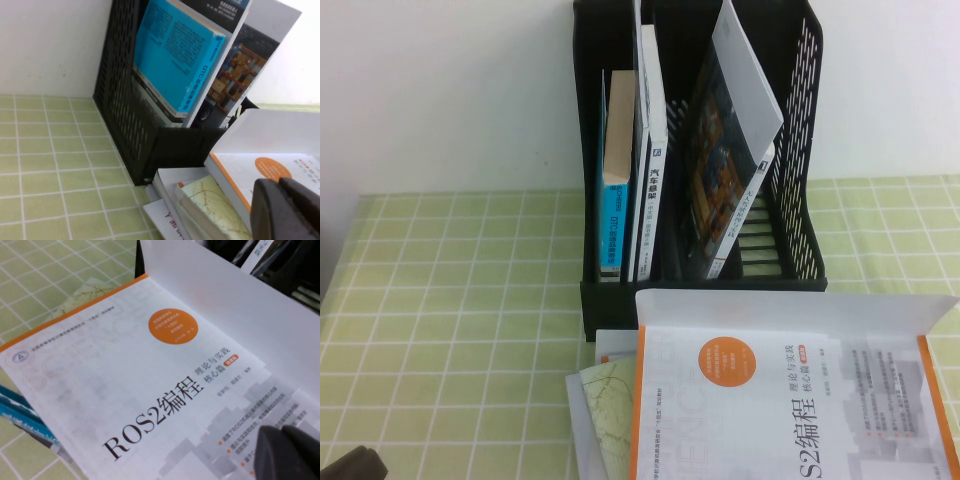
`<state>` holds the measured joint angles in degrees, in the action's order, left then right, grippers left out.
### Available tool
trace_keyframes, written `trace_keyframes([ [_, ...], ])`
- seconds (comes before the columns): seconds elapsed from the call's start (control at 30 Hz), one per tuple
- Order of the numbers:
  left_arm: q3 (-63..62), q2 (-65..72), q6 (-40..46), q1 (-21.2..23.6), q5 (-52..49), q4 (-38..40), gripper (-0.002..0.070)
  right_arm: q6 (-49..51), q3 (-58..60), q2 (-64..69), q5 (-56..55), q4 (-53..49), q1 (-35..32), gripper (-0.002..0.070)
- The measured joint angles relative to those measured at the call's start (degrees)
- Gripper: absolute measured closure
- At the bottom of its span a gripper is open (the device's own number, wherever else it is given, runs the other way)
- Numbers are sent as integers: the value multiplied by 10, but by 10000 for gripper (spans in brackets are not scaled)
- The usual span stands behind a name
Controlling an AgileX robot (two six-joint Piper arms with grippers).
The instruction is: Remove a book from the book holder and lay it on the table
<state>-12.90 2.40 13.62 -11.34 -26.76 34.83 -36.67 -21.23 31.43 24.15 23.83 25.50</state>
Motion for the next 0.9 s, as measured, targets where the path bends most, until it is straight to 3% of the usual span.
trace_keyframes([
  [0.47, 1, 0, 7, 0, -13, 3, 677, 0, 0, 0, 6, 8, 0, 678],
  [0.63, 28, 0, 26, 0, 28, -77, 677, 0, 0, 0, 7, 8, 0, 678],
  [0.9, 138, -29, -189, 23, 138, -322, 677, 0, 0, 0, 7, 9, 0, 678],
])
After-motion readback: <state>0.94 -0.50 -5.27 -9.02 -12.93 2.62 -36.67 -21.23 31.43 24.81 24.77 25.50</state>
